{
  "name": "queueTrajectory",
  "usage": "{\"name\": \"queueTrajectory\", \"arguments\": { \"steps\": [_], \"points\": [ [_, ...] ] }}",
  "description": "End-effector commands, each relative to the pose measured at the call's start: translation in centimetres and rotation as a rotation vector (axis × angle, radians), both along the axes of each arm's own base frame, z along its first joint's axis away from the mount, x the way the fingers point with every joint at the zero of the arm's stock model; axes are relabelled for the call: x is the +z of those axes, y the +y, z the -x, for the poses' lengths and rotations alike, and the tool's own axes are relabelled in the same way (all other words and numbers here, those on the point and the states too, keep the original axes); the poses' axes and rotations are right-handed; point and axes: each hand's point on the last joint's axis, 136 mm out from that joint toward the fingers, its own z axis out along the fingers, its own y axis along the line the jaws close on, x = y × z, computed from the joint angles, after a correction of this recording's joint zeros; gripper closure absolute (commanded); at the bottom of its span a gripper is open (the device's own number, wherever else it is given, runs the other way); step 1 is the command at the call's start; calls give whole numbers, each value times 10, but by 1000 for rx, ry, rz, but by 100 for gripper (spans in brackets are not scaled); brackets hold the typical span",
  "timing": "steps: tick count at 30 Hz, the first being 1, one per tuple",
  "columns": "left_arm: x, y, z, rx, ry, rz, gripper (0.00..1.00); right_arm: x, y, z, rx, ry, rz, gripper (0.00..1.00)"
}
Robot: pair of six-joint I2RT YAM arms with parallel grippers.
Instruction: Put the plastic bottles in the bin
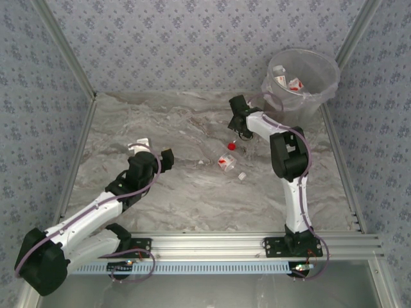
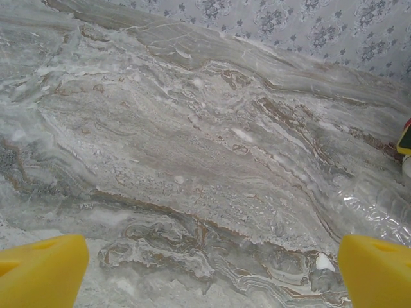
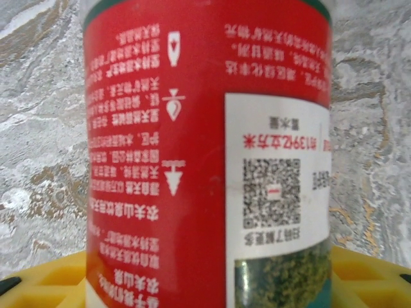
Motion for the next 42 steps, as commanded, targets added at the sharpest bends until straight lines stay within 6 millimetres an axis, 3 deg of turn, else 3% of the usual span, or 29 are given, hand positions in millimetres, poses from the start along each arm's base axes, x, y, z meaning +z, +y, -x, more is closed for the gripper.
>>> {"name": "queueTrajectory", "arguments": {
  "steps": [1, 10, 31, 37, 42],
  "points": [
    [18, -1, -6, 15, -31, 21, 1, 29, -1, -1, 18, -68, 12, 40],
    [20, -10, -9, -26, -29, 29, 1, 57, 6, 9, 97, -145, 3, 43],
    [11, -28, -17, -51, 35, 87, 1, 184, 34, 37, 331, -499, -109, 46],
    [11, -32, -16, -77, 40, 91, 0, 222, 32, 50, 365, -595, -109, 48],
    [11, -34, -17, -82, 41, 89, 1, 241, 27, 59, 382, -644, -90, 49]
  ]
}}
